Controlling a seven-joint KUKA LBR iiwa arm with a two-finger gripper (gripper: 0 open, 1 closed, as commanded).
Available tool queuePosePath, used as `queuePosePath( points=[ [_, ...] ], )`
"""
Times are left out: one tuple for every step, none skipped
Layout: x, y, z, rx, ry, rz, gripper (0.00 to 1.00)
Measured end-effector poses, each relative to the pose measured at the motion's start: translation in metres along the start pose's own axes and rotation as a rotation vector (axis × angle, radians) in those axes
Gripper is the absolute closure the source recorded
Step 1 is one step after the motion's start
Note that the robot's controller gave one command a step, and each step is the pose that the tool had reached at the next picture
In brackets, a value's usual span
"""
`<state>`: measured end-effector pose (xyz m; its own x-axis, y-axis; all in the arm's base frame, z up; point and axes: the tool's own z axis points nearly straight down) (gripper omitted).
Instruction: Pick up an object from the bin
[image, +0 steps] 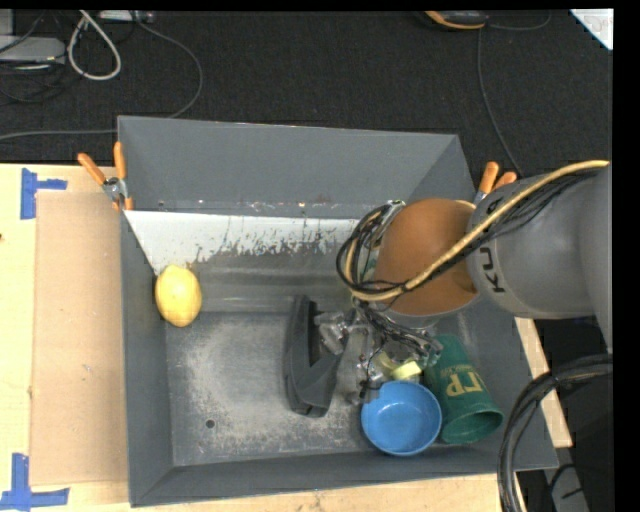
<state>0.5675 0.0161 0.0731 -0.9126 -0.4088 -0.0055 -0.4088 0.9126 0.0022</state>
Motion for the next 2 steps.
queuePosePath(
  points=[
    [0.000,0.000,0.000,0.000,-0.001,0.002,0.00],
    [-0.028,-0.008,0.002,0.001,-0.006,0.033,0.00]
  ],
)
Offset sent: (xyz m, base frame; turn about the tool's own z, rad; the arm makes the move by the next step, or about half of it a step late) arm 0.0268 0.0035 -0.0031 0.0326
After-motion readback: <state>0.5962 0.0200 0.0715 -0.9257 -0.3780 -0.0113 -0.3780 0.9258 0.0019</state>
